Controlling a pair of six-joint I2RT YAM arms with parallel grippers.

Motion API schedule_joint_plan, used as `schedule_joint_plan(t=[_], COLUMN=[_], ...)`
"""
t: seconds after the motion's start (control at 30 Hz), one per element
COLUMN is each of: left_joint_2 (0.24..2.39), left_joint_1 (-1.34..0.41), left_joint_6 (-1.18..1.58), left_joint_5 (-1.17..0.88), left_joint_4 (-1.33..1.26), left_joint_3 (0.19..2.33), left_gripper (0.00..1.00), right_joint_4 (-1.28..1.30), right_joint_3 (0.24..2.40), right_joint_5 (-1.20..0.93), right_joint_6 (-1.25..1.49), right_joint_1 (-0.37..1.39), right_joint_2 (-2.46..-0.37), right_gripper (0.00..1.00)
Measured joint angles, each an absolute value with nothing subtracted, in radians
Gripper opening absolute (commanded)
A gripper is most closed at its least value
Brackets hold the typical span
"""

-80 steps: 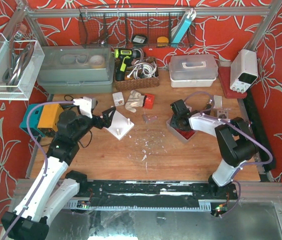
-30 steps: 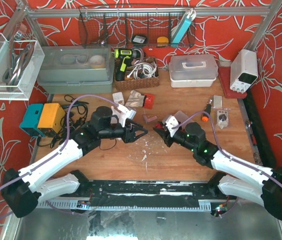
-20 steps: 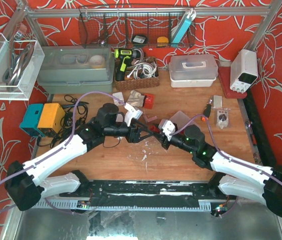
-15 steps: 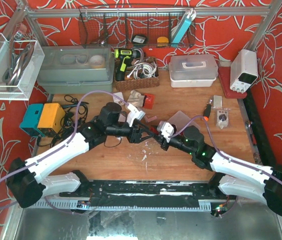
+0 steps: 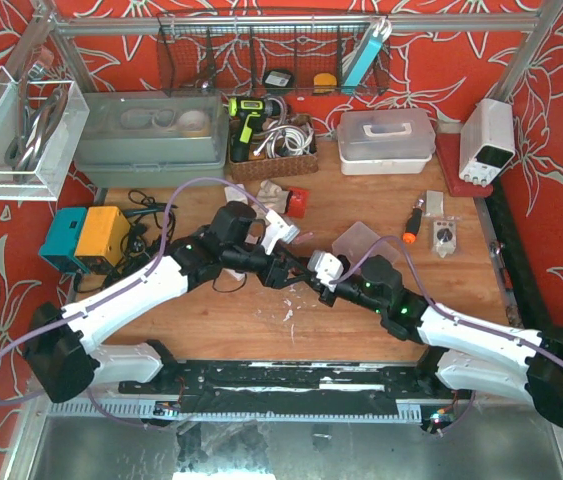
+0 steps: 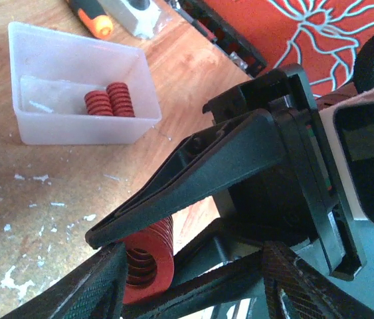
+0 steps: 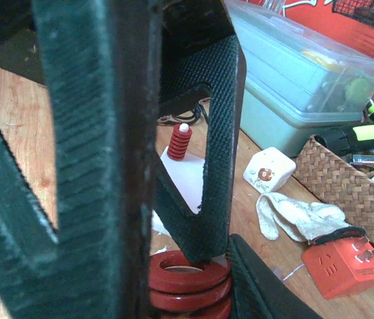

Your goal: Install the large spring

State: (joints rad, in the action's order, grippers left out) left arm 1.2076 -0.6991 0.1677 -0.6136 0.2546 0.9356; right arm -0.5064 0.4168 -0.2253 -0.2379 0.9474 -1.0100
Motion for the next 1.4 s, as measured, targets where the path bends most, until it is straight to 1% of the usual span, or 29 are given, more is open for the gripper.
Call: schedule_joint_plan(t=[0.17,0.6,0.73,0.8,0.87,1.2,1.27,1.4], left_joint_2=[1.232,1.231,1.236,1.241,1.250,1.269,1.269,1.269], left_joint_1=[-0.703,-0.708,-0.706,-0.706,-0.706,-0.705,-0.705,-0.701], left_joint_6=[0.150,0.150,0.152,0.154,0.155,0.162,0.163,0.160], left_joint_5=[-0.591,-0.529,-0.492,-0.490,-0.488,-0.579,-0.587,-0.586], left_joint_4=[0.304,0.352,0.366,0.368,0.373,0.357,0.356,0.359], left_joint_3=[0.964,0.974,0.974,0.974,0.976,0.978,0.978,0.973], left_gripper=[0.58,0.57,0.60,0.64,0.64,0.51,0.47,0.35], right_joint_4=[-0.499,-0.499,-0.510,-0.512,-0.510,-0.508,-0.508,-0.508], right_joint_3=[0.410,0.405,0.405,0.405,0.405,0.405,0.405,0.405], right_joint_5=[-0.209,-0.201,-0.207,-0.210,-0.210,-0.194,-0.187,-0.181], right_joint_6=[-0.257,-0.289,-0.297,-0.300,-0.303,-0.306,-0.307,-0.307], right_joint_1=[0.955,0.970,0.983,0.984,0.987,0.996,0.997,1.001], right_joint_2=[-1.012,-1.013,-1.010,-1.010,-1.010,-1.010,-1.010,-1.010], right_gripper=[0.00,0.00,0.00,0.00,0.00,0.00,0.00,0.00])
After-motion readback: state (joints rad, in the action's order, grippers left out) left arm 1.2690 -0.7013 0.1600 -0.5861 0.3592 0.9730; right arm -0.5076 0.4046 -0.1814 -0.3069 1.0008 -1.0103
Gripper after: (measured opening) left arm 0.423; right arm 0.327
